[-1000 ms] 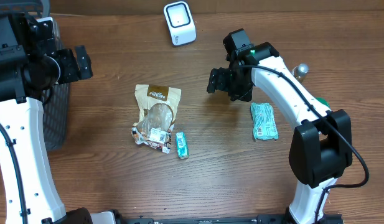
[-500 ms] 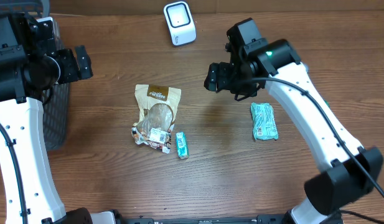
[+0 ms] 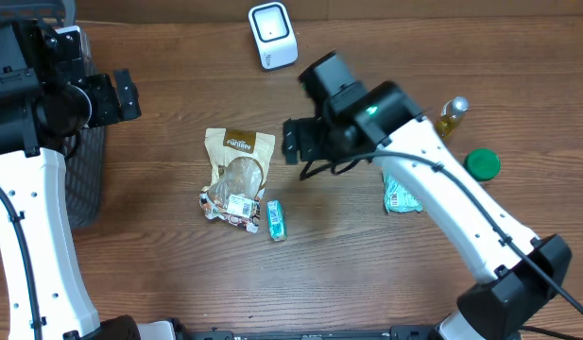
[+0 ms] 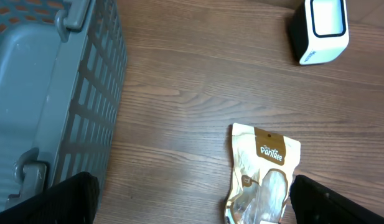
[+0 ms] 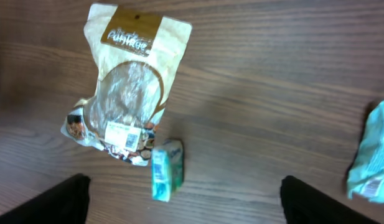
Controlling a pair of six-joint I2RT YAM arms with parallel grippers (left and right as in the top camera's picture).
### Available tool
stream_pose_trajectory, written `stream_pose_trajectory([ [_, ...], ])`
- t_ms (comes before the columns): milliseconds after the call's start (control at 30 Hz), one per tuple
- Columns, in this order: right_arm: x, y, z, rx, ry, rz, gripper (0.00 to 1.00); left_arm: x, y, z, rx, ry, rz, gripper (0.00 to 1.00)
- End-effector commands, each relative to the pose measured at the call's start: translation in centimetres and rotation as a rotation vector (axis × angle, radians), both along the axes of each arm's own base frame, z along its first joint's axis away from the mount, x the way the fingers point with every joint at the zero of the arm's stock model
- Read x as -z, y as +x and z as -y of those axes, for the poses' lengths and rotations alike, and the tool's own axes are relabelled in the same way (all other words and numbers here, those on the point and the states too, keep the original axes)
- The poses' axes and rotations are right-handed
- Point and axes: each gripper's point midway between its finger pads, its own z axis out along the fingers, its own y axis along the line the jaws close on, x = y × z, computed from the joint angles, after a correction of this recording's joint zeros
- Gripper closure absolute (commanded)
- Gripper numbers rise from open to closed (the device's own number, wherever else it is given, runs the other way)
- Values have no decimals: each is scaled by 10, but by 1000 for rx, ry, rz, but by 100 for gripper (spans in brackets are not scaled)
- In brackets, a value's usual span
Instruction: Scan the item barcode
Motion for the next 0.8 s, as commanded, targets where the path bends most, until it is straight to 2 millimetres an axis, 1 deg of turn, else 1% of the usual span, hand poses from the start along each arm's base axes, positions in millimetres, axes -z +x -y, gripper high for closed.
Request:
stream_pose_trajectory([
  [0, -7, 0, -8, 17, -28, 48, 3, -4, 2, 0, -3, 1, 13, 0],
  [33, -2, -4, -14, 7, -35, 36, 0, -4, 2, 0, -3, 1, 13, 0],
  [200, 23, -15, -23, 37, -63, -27, 0, -4, 2, 0, -3, 1, 13, 1],
  [467, 71, -53, -47, -54, -126, -95, 0, -4, 2, 0, -3, 1, 13, 0],
  [567, 92, -62, -50, -16, -138, -118, 0, -4, 2, 0, -3, 1, 13, 1],
  [600, 99, -63, -49, 4, -138, -126, 1, -4, 2, 0, -3, 1, 13, 1],
  [767, 128, -68, -47, 64, -122, -149, 11, -4, 2, 0, -3, 1, 13, 1],
])
